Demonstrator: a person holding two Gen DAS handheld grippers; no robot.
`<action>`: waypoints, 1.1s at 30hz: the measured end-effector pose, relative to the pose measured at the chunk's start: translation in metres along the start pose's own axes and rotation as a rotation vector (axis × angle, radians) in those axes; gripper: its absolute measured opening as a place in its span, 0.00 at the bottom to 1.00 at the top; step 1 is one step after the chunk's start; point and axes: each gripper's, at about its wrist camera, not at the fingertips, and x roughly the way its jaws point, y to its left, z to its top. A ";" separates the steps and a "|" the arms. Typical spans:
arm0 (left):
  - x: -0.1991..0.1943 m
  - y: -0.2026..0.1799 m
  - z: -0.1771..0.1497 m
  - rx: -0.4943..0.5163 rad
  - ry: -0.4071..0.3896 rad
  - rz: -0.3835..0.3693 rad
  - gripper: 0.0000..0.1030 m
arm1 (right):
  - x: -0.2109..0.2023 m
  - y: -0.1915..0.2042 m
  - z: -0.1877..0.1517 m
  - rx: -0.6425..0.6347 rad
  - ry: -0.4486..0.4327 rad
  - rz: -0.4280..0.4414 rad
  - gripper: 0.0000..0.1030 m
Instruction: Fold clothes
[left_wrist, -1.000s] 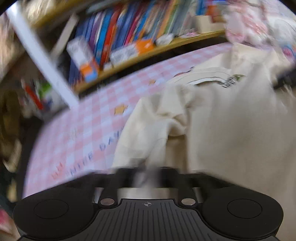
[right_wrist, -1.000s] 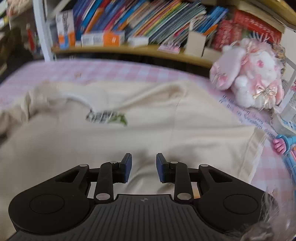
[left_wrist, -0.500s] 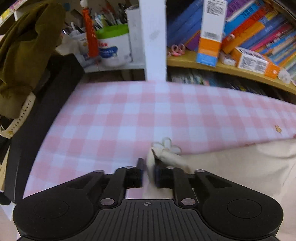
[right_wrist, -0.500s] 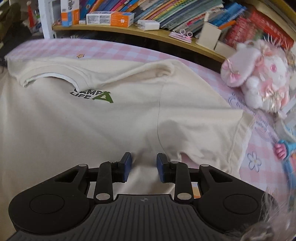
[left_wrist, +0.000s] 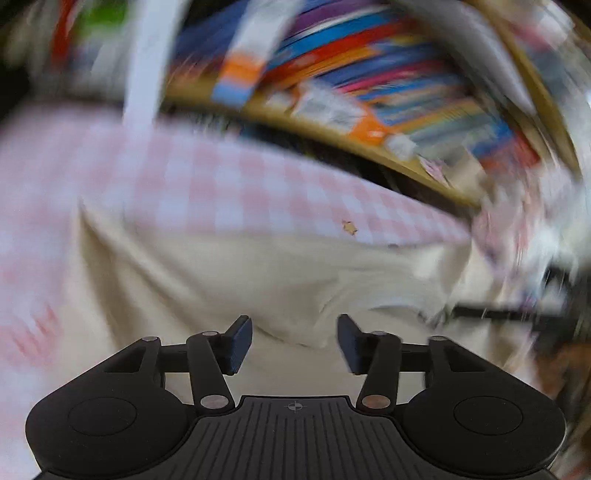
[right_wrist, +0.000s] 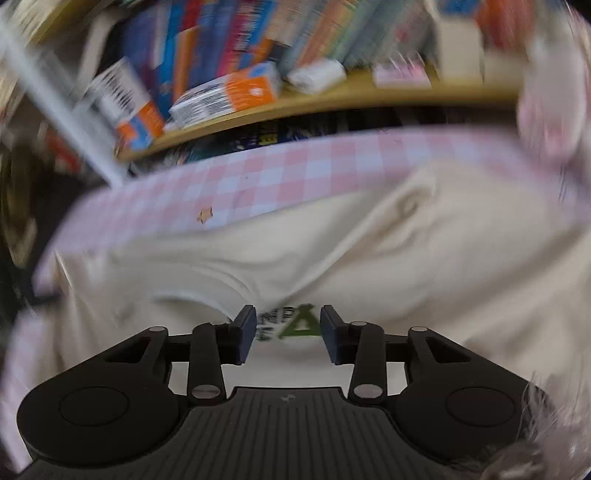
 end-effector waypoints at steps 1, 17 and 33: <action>0.007 0.007 0.001 -0.091 0.026 -0.011 0.45 | 0.004 -0.005 0.002 0.052 0.005 0.022 0.37; -0.001 0.024 0.104 -0.236 -0.292 -0.008 0.46 | 0.017 -0.021 0.118 0.320 -0.294 0.174 0.25; -0.050 -0.021 -0.060 0.264 -0.170 0.531 0.70 | -0.035 -0.024 -0.036 -0.392 -0.064 -0.426 0.42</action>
